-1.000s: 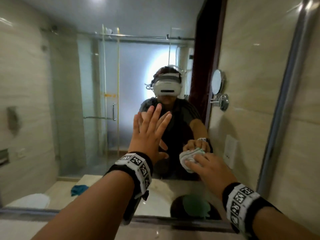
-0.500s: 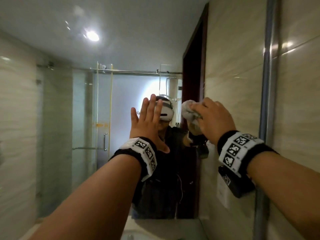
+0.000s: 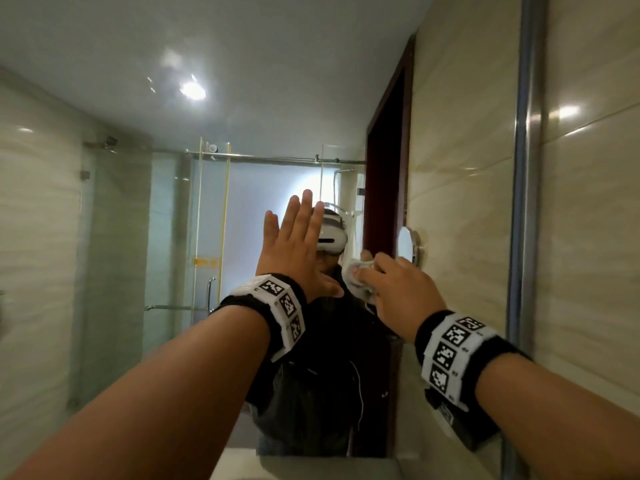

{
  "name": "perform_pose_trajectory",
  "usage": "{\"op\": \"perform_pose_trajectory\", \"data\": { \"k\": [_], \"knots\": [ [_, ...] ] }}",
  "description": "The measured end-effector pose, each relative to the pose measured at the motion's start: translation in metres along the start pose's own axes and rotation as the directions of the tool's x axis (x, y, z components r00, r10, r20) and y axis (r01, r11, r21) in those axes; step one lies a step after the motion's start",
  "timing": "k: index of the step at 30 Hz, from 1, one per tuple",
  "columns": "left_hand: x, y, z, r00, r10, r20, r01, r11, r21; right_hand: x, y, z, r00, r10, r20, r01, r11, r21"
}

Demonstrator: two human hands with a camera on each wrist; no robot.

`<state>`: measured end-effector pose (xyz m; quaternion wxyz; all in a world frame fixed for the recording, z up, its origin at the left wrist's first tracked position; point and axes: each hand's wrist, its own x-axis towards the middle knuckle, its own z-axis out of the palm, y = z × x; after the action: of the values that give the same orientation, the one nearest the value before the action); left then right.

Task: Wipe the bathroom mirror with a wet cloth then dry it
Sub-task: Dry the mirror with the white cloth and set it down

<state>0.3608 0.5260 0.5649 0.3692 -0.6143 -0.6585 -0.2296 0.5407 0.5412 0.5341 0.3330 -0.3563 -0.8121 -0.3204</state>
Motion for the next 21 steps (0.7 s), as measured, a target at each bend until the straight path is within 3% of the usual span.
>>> {"op": "perform_pose_trajectory", "data": {
  "k": [2,6,9,15,21],
  "knots": [
    [0.015,0.001,-0.011,0.999,0.032,0.002,-0.032,0.999,0.039,0.019,0.007,-0.014,0.998,0.063,0.029,-0.064,0.998,0.007],
    [0.043,0.005,-0.028,0.998,0.058,-0.012,-0.057,0.996,0.069,0.071,0.031,-0.048,0.964,0.238,-0.119,-0.232,0.971,0.062],
    [0.060,0.012,-0.032,0.998,0.066,0.008,-0.067,0.997,0.049,0.097,0.047,-0.067,0.941,0.300,-0.157,-0.296,0.954,0.049],
    [0.075,0.026,-0.024,1.000,0.020,0.006,-0.020,1.000,0.008,0.092,0.051,-0.060,0.952,0.222,-0.211,-0.231,0.973,-0.019],
    [0.077,0.027,-0.020,1.000,0.008,-0.007,-0.007,1.000,0.020,0.055,0.035,-0.034,0.983,0.109,-0.149,-0.110,0.994,-0.001]
  ]
}}
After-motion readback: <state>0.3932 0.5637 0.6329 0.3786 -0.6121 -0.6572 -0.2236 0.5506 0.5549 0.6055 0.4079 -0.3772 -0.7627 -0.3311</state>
